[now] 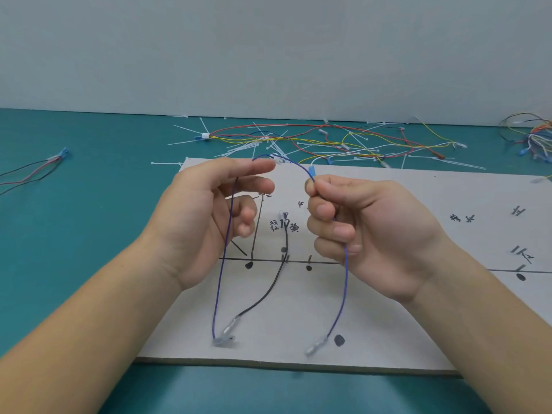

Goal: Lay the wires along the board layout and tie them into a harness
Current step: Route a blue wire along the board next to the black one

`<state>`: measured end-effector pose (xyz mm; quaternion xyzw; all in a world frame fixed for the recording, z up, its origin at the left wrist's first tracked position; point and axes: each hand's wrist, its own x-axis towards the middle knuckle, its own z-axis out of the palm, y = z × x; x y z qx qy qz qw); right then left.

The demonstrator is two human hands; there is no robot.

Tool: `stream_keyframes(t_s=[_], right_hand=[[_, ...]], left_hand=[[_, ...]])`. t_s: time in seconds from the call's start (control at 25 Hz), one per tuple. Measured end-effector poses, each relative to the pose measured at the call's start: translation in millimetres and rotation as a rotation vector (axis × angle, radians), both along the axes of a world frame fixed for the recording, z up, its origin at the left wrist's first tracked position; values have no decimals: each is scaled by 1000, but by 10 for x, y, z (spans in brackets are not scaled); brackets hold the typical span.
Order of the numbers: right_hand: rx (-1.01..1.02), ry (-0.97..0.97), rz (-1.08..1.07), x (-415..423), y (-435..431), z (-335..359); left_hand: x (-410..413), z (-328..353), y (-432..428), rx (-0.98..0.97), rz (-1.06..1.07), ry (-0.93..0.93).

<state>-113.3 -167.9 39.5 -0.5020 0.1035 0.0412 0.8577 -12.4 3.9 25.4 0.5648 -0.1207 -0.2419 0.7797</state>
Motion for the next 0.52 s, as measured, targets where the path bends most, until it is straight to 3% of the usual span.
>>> stream_keyframes(t_s=[0.16,0.28,0.52], right_hand=[[-119,112,-136,32,20,-83],[-331,91,-249,38,46,-107],[-780,-15,-221,15,156,-145]], left_hand=[[28,-2,11,-47,-32,51],[40,-3,10,-37,-10,70],[98,-23,27,169,45,84]])
